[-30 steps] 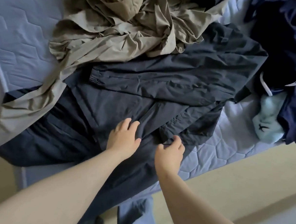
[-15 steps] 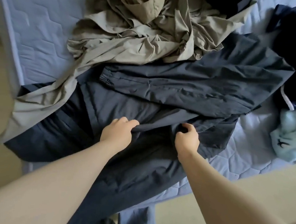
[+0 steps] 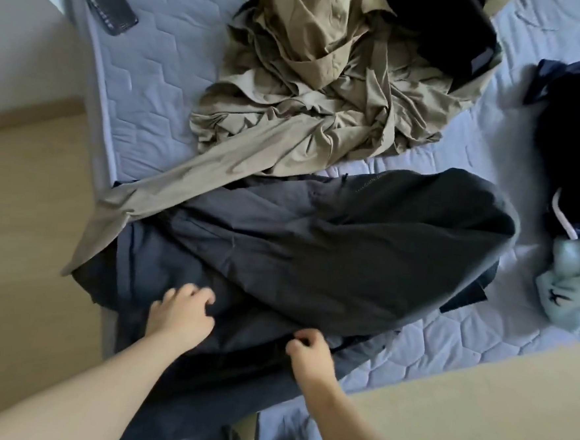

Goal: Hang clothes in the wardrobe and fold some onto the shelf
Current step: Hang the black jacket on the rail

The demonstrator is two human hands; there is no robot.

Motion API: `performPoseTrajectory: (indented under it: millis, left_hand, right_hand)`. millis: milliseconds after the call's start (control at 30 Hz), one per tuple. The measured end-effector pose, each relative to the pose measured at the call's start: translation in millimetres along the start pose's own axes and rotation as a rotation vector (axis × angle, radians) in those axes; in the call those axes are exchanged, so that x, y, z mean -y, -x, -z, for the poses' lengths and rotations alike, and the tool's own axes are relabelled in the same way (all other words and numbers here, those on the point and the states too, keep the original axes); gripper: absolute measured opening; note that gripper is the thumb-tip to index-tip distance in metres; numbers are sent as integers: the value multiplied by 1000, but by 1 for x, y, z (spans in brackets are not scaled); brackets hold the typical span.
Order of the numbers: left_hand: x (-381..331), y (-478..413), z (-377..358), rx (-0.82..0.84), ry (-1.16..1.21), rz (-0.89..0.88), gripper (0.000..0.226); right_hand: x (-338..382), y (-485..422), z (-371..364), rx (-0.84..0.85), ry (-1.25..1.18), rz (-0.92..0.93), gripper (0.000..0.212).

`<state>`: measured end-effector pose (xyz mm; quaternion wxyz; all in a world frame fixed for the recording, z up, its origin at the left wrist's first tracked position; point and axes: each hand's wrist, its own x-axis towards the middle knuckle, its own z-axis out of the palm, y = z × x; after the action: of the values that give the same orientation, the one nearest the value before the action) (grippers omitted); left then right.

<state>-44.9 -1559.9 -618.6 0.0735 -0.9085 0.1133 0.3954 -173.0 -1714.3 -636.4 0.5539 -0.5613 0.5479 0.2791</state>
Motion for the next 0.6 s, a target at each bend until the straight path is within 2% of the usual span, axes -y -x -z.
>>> performPoseTrajectory:
  millis: [33,100,167,233,300,333,367,467,500,600]
  left_hand:
    - [-12,-5,2,-71,84,-65,41]
    - [-45,-13,6,-129,218,-240,62]
    - [-85,-18,8,-88,245,-397,78]
    - [-117,-21,7,-7,217,-485,87]
    - [-141,-25,6,129,288,-473,82]
    - [-149,-25,8,217,416,-417,75]
    - [-154,-26,11,295,609,-331,67]
    - [-156,-24,22,394,1253,-37,40]
    - [-151,-24,27,404,1416,31,36]
    - [-126,-26,36,385,1714,124,45]
  right_hand:
    - [3,-1,7,-121,-105,-2,13]
    - [16,-7,26,-380,-286,29,24]
    - [30,-14,51,-604,-409,106,41]
    - [44,-22,75,-700,-512,192,65]
    - [53,-33,97,-684,-594,210,86]
    - [57,-37,106,-662,-596,195,86]
    - [59,-40,112,-639,-563,180,78]
    - [66,-39,106,-541,-277,288,25]
    - [70,-37,98,-475,-178,349,18]
    - [76,-28,68,-194,114,460,27]
